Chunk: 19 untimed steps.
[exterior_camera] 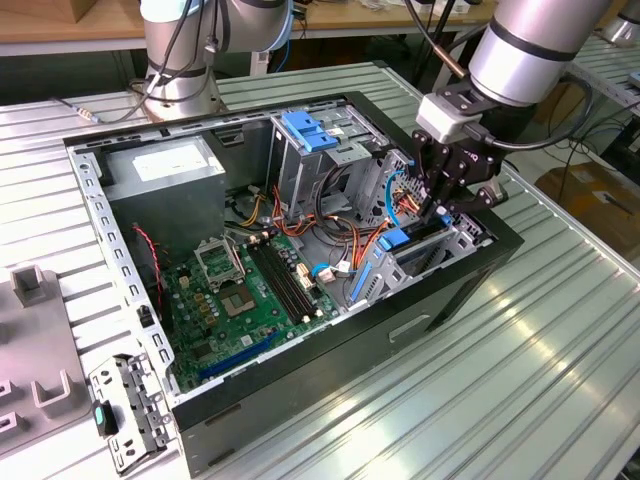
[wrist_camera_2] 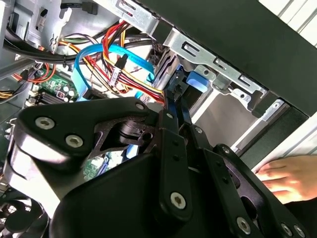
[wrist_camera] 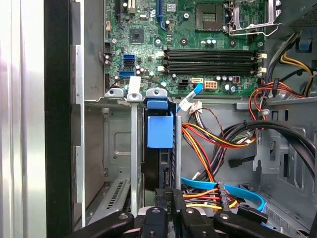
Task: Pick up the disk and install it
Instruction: 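Insert the first disk wire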
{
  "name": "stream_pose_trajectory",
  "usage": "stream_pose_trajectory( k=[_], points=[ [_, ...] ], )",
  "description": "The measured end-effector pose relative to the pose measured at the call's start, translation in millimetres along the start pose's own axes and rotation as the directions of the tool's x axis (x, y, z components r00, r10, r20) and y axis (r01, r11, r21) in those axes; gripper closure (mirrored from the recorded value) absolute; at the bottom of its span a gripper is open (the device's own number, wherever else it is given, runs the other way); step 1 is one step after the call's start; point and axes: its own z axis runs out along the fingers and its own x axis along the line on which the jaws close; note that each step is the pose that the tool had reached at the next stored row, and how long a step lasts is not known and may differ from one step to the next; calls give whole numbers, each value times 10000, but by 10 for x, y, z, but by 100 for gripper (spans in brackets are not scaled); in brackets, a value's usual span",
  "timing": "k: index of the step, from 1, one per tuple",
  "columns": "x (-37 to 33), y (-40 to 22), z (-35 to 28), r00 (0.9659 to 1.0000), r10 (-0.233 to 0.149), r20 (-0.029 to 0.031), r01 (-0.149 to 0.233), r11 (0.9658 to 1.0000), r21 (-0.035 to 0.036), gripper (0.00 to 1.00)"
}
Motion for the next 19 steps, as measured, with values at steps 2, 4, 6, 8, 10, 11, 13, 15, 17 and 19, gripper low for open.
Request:
stream_pose_trajectory(
  k=[2,4,6,8,10,11,13,15,17,19],
  points=[
    [0,0,3,10000,0,3,0,10000,0,83],
    [0,0,4,10000,0,9,0,10000,0,83],
    [0,0,5,10000,1,14,-1,10000,0,83],
    [0,0,4,10000,1,19,-1,10000,0,83],
    [0,0,5,10000,1,25,-1,10000,0,83],
    [0,0,4,10000,1,24,-1,10000,0,82],
    [0,0,-20,10000,0,23,0,10000,0,76],
    [0,-1,-68,10000,1,24,-1,10000,0,70],
    [0,-1,-100,10000,1,24,-1,10000,0,70],
    [0,-2,-122,10000,1,25,-1,10000,0,70]
  ],
)
